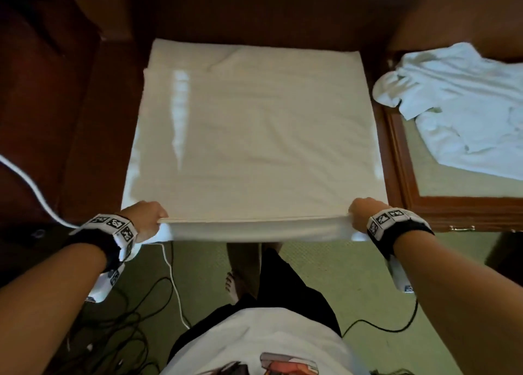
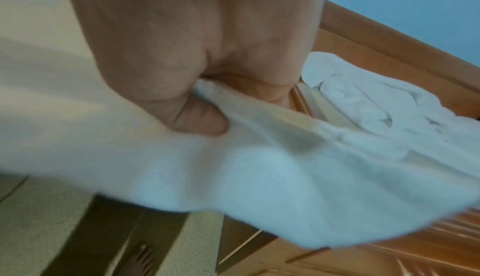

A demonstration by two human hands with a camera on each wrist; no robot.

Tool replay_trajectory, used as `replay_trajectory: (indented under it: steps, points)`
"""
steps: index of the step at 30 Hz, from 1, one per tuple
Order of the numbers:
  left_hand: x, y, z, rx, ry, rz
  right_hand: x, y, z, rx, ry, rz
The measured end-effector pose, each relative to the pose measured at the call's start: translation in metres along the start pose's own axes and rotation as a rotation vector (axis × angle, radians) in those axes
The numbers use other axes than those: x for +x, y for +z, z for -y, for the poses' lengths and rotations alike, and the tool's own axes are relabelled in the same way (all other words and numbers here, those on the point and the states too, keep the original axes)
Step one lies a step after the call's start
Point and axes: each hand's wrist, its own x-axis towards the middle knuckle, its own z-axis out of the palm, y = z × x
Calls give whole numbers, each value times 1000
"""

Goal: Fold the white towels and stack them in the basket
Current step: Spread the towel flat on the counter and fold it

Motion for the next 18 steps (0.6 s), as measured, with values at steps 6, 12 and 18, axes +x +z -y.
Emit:
replay_trajectory:
  steps: [6,12,18]
  points:
    - [8,-47,13,-98,-62,-269,4,-43,-12,34,98,-187]
    - [26,-105,14,-326,-136,-409,28,-105,-22,93,95,-355]
    - [71,-160,14,-272,-148,-438,78,-159,-20,94,73,-404]
